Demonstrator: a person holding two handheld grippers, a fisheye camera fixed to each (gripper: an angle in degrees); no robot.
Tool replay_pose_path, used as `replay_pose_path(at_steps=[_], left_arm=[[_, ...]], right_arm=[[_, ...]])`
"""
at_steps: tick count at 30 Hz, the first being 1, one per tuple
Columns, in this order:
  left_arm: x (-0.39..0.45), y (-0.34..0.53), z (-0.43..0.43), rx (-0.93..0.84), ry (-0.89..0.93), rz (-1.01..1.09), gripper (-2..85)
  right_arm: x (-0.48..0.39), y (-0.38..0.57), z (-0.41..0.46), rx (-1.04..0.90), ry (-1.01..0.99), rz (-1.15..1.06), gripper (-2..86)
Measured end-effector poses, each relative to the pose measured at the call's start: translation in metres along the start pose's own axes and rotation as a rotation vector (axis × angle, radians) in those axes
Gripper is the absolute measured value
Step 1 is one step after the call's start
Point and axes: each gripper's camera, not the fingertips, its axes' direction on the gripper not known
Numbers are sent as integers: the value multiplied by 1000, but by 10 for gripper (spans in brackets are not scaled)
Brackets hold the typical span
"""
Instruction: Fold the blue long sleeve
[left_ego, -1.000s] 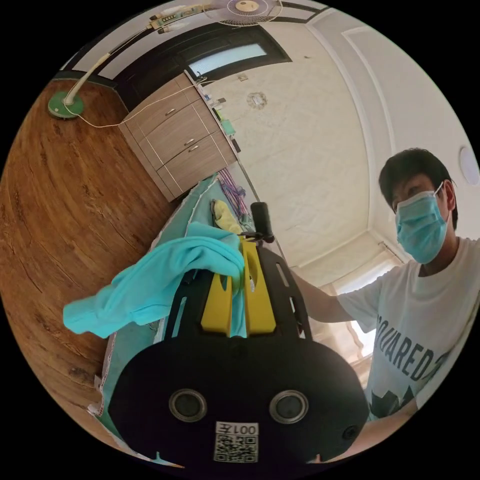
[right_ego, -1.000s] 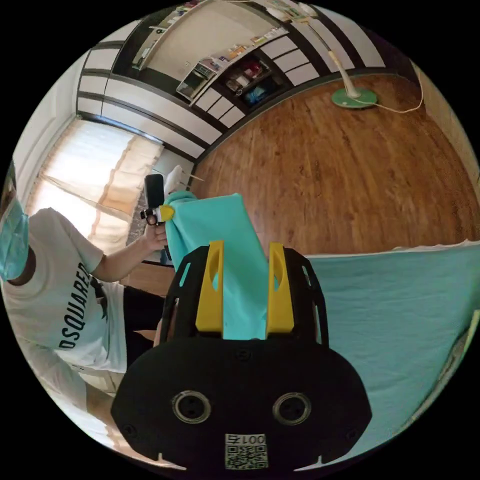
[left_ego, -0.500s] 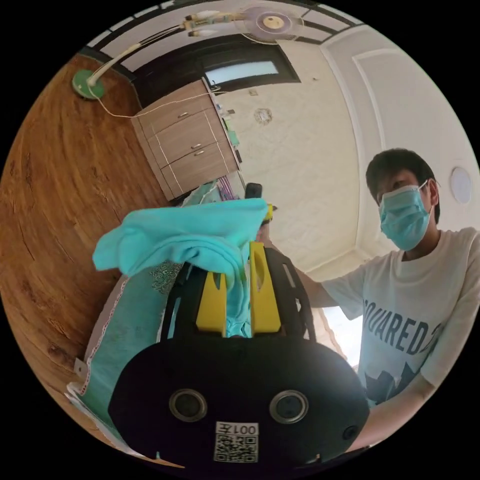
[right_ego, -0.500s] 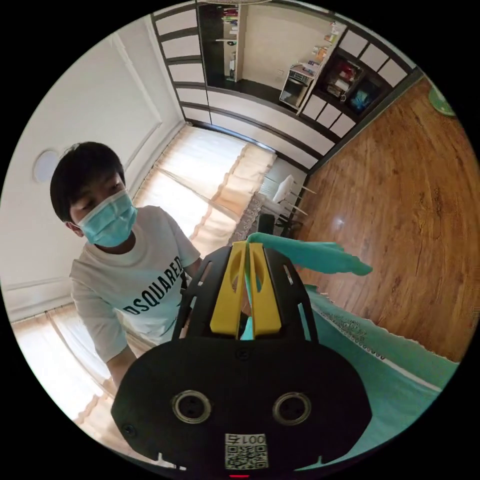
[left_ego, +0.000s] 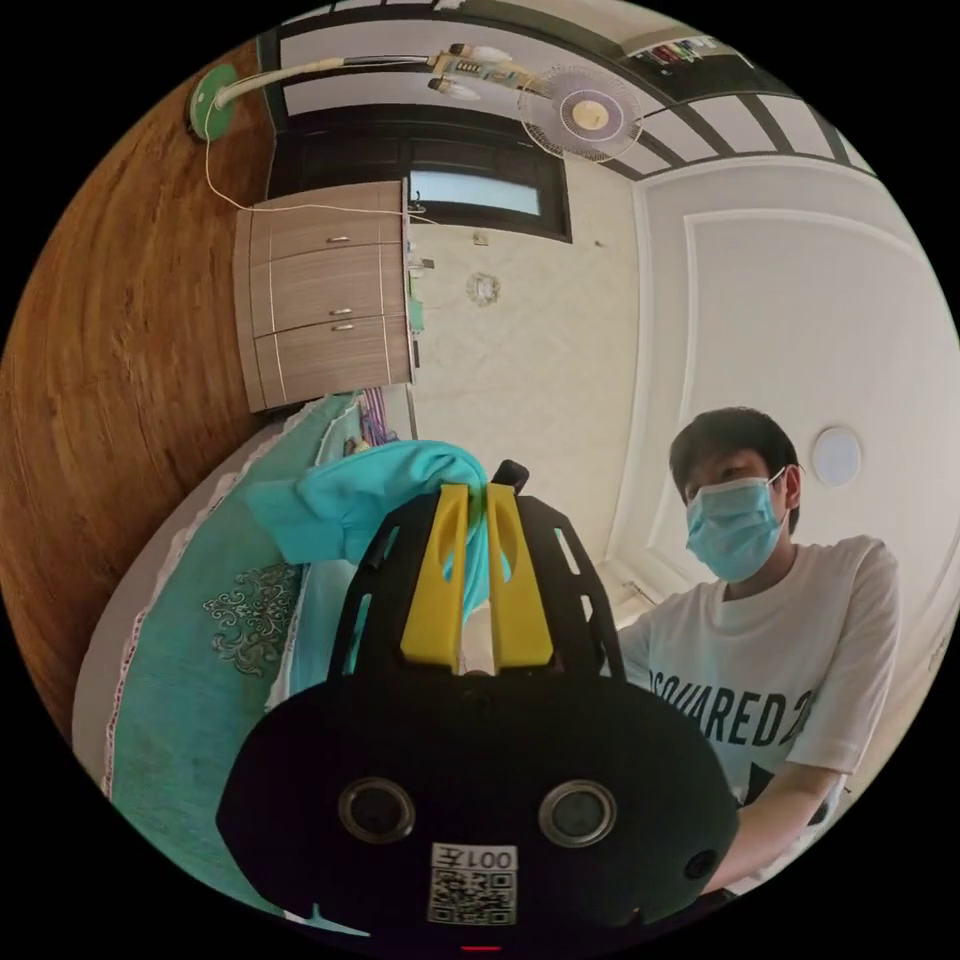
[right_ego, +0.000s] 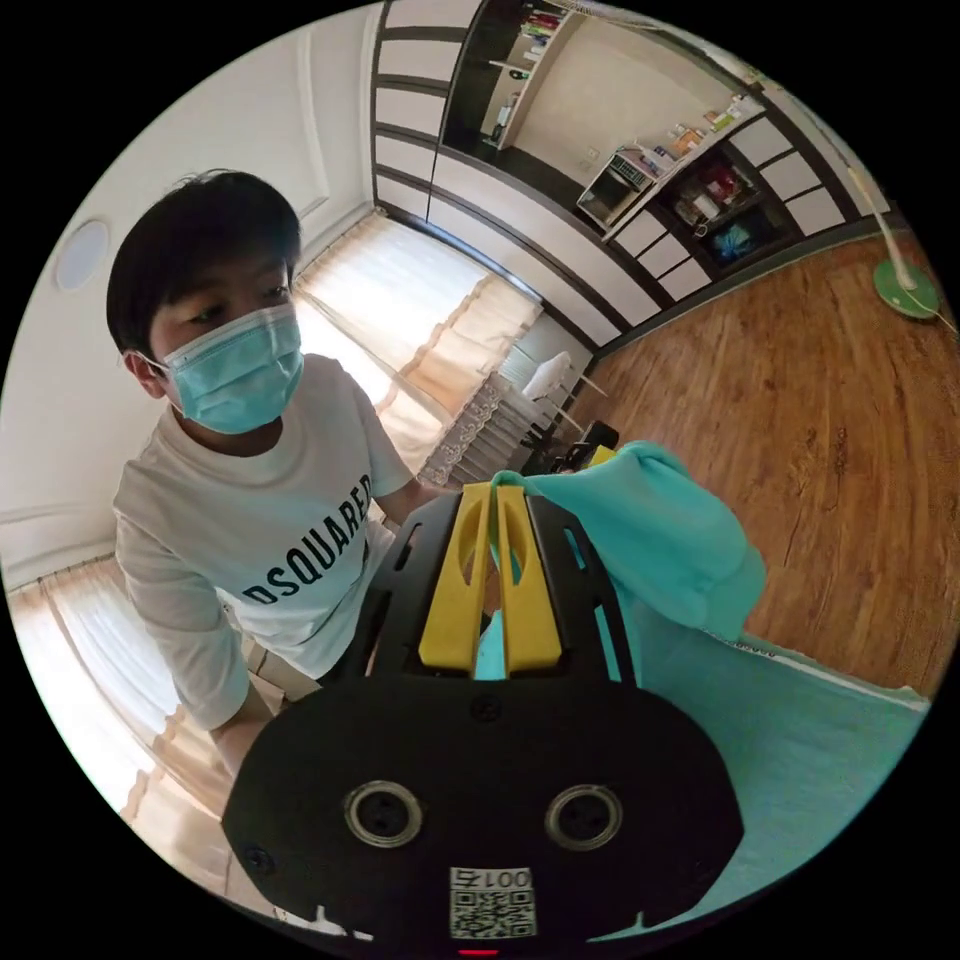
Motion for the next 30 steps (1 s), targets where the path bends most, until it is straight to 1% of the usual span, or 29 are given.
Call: replay_pose_path(at_steps=[4,6,7,8,9,11,14,16,19,20,21,23,26,30], left_arm=[[9,-3,2,-48,23,23,-13],[13,5,1,-105,-19,-9,-14],[15,16,1,-175,-96,-52,-14],[16,30,0,-254,-196,-105,-14],[16,38,-1,-294,-242,-134,-14],[10,73,-6,-440,-395,-287,-14],[6,109,-12,-544,-461,-409,-8],[7,117,-15,-530,-466,-424,-2],[8,108,-17,-424,-522,-367,26],[7,100,-15,-381,-559,-329,43],[7,96,-13,-364,-584,-312,48],[4,83,-4,-294,-694,-266,64],[-4,77,3,-178,-722,-266,73],[-15,78,11,-143,-711,-277,63]], right_arm=[[-12,20,-22,161,151,63,6],[-10,34,-25,191,203,156,6],[-1,41,-17,133,226,251,6],[13,49,0,36,235,368,7],[21,53,12,-23,233,430,7],[49,73,65,-262,216,626,9],[62,91,109,-418,235,705,15],[57,89,116,-402,231,666,23],[36,62,103,-280,321,542,49],[29,47,96,-225,374,489,64],[27,38,93,-204,407,470,72],[34,5,99,-175,494,404,102],[76,-27,133,-238,458,383,128],[131,-48,181,-358,443,420,141]])
